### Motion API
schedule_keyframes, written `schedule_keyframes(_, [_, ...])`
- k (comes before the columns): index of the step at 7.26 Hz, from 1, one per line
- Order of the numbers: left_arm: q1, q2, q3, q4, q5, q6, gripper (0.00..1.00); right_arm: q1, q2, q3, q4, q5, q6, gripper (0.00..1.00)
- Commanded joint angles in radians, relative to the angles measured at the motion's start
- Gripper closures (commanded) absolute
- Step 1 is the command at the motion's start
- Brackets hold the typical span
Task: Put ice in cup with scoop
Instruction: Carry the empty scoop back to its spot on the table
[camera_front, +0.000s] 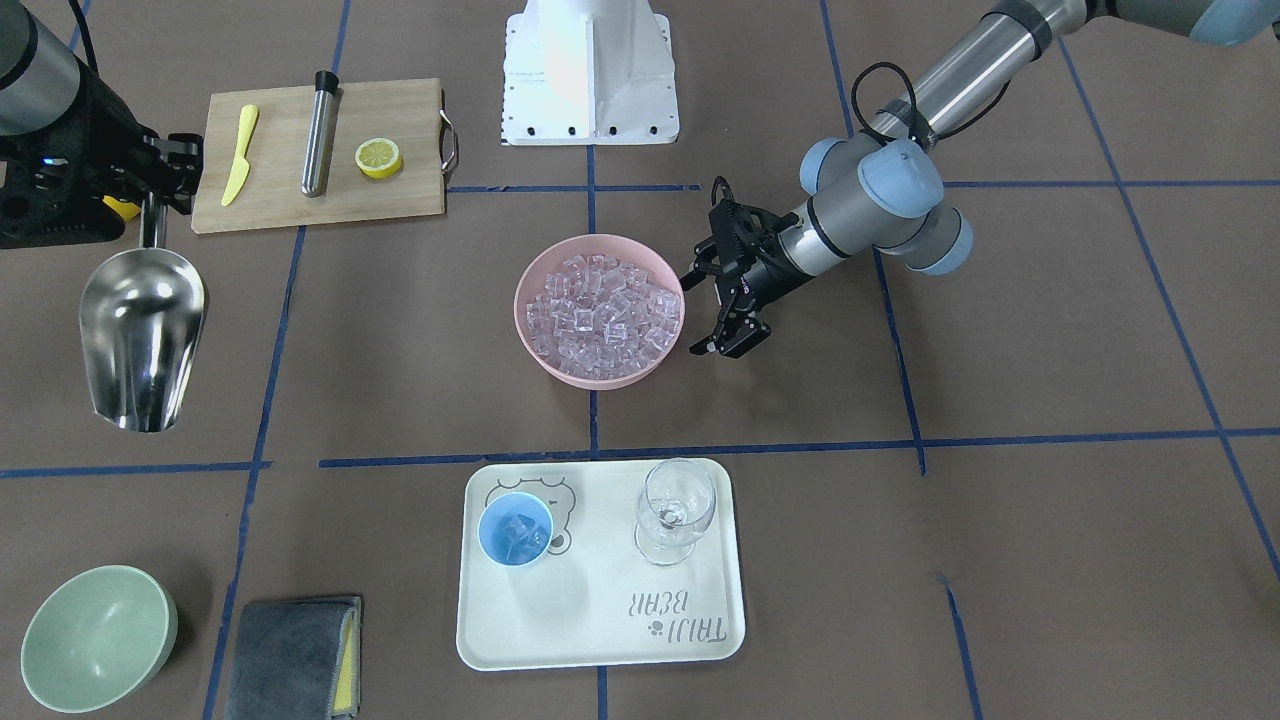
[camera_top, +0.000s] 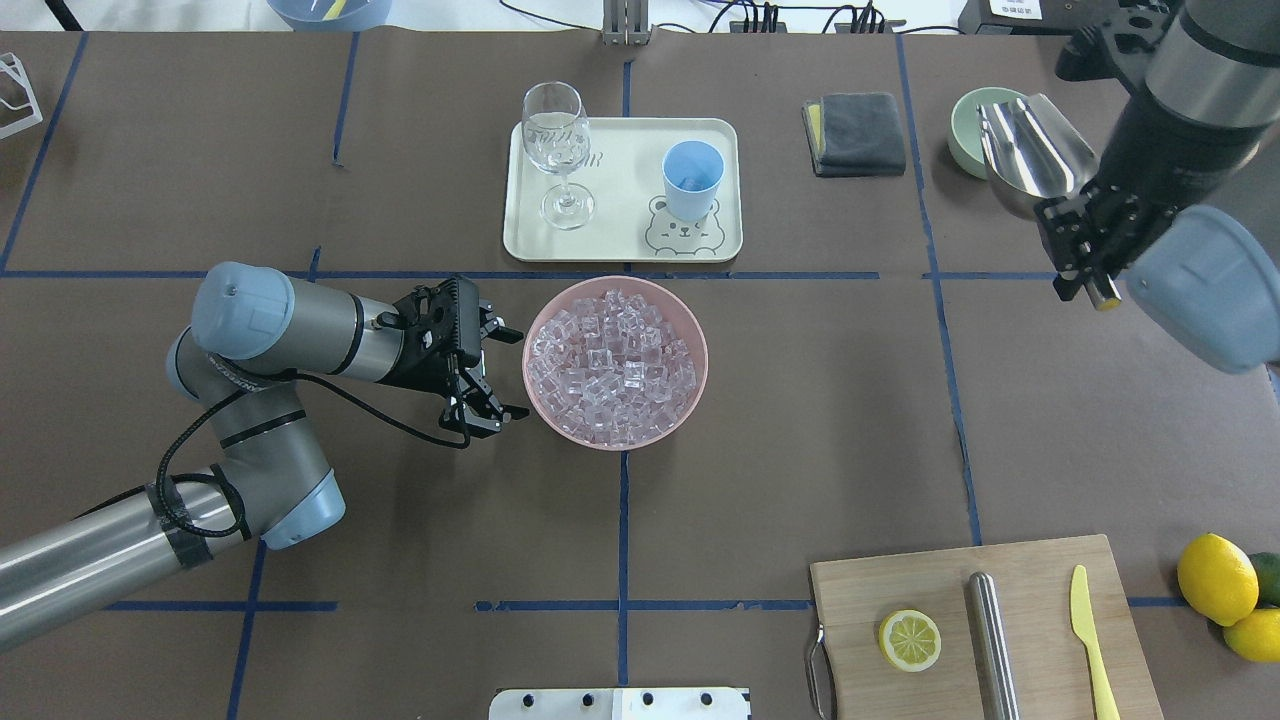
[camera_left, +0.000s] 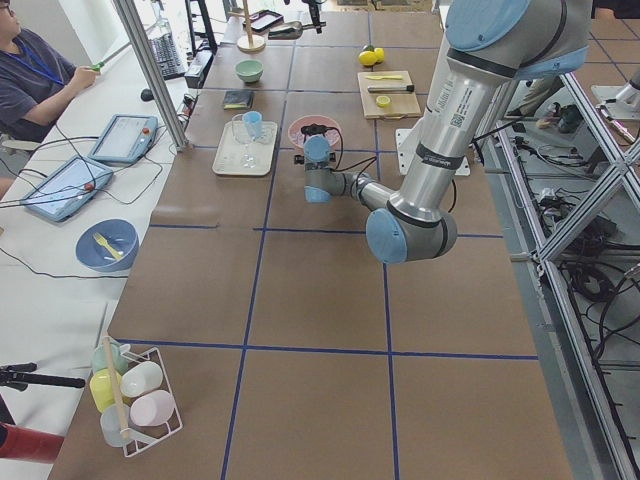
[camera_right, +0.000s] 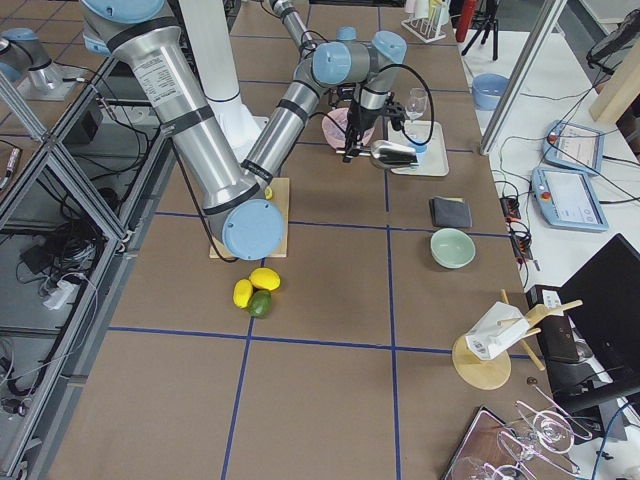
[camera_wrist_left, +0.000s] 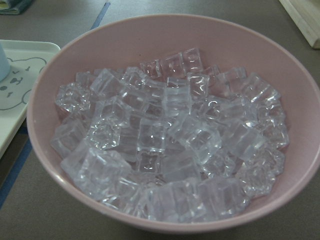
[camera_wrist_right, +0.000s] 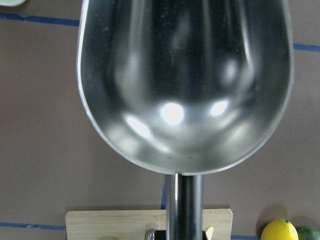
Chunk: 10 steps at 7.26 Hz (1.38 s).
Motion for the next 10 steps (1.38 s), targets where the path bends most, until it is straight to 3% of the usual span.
schedule_keyframes(1, [-0.001, -0.001, 0.002, 0.0, 0.0, -0.002, 0.0, -0.024, -0.179, 0.063, 0.151, 0.018, 0.084, 1.0])
schedule_keyframes(4, [-0.001, -0.001, 0.001, 0.0, 0.0, 0.0, 0.0, -0.142, -0.479, 0.045, 0.688, -0.009, 0.371, 1.0])
schedule_keyframes(6, [-0.001, -0.001, 0.002, 0.002, 0.0, 0.0, 0.0, -0.243, -0.568, -0.041, 0.938, -0.052, 0.476, 1.0])
schedule_keyframes(8, [-0.001, -0.001, 0.001, 0.002, 0.0, 0.0, 0.0, -0.354, -0.567, -0.096, 0.997, -0.109, 0.588, 1.0])
schedule_keyframes(10, [-0.001, 0.0, 0.002, 0.002, 0.0, 0.0, 0.0, -0.386, -0.556, -0.131, 0.997, -0.115, 0.591, 1.0])
